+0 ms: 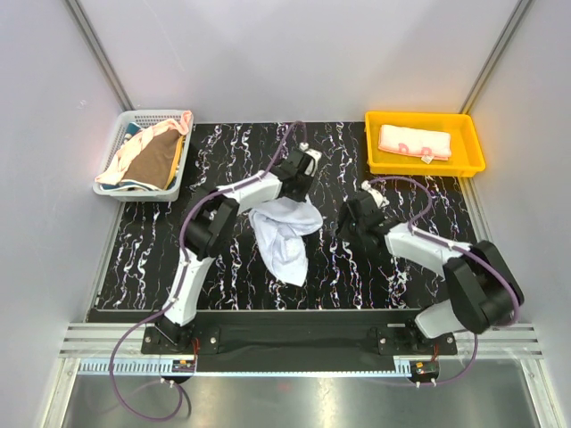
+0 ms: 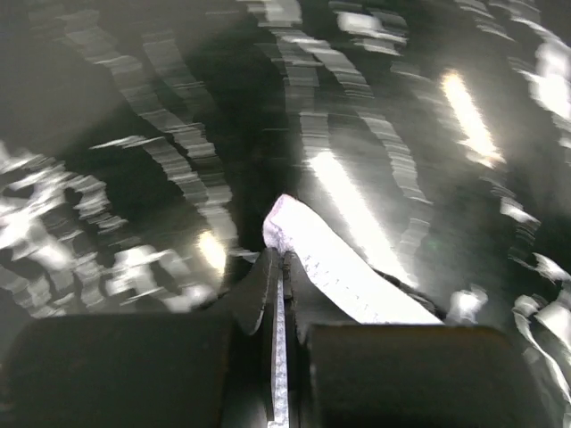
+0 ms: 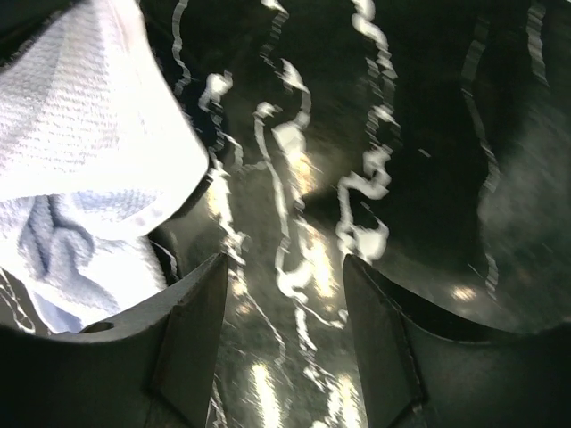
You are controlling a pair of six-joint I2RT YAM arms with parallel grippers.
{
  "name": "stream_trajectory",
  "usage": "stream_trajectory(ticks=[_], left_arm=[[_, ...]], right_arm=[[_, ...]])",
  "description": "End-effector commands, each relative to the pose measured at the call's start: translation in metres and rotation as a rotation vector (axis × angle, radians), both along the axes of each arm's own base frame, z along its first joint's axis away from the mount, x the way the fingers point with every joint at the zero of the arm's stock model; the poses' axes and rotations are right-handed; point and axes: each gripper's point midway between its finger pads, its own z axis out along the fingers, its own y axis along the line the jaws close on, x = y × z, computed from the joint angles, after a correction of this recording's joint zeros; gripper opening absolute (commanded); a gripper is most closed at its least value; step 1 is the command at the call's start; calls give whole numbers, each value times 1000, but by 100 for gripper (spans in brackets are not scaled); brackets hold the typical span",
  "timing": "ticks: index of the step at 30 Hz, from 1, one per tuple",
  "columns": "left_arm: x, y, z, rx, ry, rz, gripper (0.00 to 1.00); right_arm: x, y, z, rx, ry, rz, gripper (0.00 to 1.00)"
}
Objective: Fold and stack the towels
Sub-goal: Flatten out the crumpled towel
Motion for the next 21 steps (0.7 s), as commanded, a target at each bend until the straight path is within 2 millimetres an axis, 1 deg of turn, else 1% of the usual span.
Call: stream_trajectory(ticks=[1,2,3,4,5,6,7,8,9,10,11,13,14,15,16,17,18,19,20,21], left_arm=[[43,70,24,-17,-69,318,0],[48,81,33,-29,-83,364,0],[50,87,34,-53,-75,410,0],[54,100,33,-67,-65,440,0],[54,101,36,-87,-58,440,0],[53,105,34,-82,-50,458,0],[54,108,33,-75,-52,464,0],[54,110,32,-72,-52,463,0],[53,112,30,-65,-49,468,0],[53,114,31,-62,-52,475,0],[51,114,28,-64,-42,476,0],[52,116,27,-67,-43,482,0],[52,117,27,-67,-44,489,0],[51,118,26,-67,-39,488,0],[52,119,25,-69,-38,491,0],[52,121,25,-68,-36,498,0],[52,122,25,-67,-37,500,0],[53,123,25,-70,-36,502,0],[53,123,25,-74,-33,501,0],[53,123,26,-73,-32,501,0]], right_arm=[[26,30,24,48,-57,67,62],[28,33,17,43,-40,76,62],[35,42,24,59,-52,85,62],[37,46,24,65,-49,90,62],[39,51,18,66,-33,96,62],[47,58,25,84,-48,94,62],[50,63,25,89,-48,98,62],[52,67,17,87,-27,99,62],[61,74,23,107,-41,96,62],[64,78,15,107,-22,94,62],[66,83,15,118,-17,99,62],[77,96,23,159,-36,96,62],[79,101,17,157,-29,96,62],[86,108,24,174,-42,92,62],[89,111,17,172,-29,87,62],[91,116,16,180,-26,90,62],[97,122,19,202,-35,78,62],[99,124,11,202,-20,69,62],[99,129,6,208,-7,71,62],[101,136,9,237,0,73,62]])
